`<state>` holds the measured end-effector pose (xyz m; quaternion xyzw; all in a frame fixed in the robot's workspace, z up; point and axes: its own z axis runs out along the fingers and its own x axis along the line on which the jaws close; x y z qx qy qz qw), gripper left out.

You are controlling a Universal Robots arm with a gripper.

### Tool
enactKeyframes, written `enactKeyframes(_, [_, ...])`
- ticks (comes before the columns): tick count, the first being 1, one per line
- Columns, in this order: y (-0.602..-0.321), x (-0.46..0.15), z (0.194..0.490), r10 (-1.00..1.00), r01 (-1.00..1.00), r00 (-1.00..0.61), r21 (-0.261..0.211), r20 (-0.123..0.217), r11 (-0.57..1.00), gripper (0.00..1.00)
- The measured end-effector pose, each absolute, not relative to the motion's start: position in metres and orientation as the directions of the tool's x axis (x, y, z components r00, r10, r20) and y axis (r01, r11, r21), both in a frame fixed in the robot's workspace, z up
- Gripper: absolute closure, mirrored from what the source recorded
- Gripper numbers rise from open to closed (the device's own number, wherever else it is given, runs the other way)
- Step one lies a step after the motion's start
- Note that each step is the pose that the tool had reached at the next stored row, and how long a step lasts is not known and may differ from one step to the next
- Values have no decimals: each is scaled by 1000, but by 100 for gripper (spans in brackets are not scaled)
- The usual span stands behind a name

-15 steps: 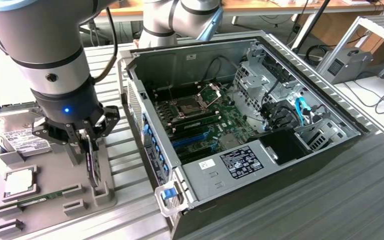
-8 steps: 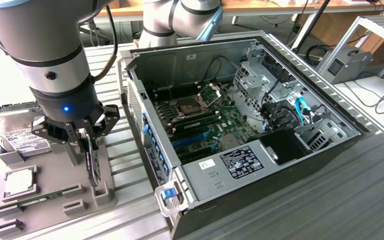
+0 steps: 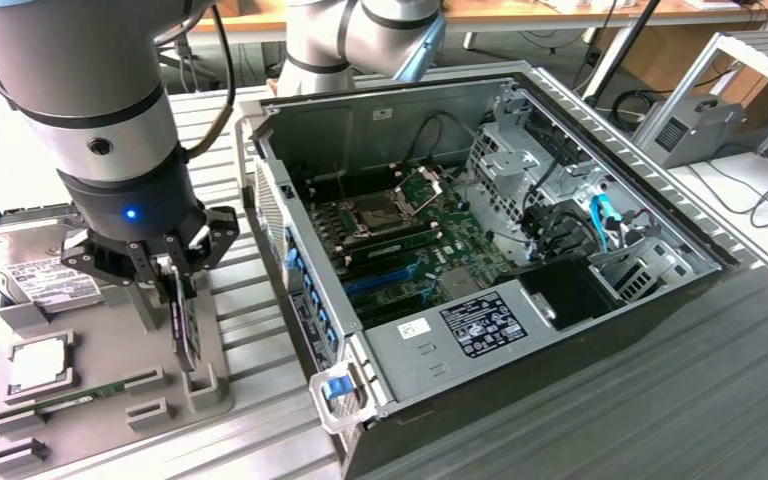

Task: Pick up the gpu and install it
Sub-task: 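Pick up the gpu and move the gpu toward the slot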

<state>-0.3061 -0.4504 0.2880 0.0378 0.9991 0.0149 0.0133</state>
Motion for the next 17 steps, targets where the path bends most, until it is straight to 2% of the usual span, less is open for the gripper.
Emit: enactKeyframes(17, [-450,-306,293,76,75,-997,31,-26,997,74])
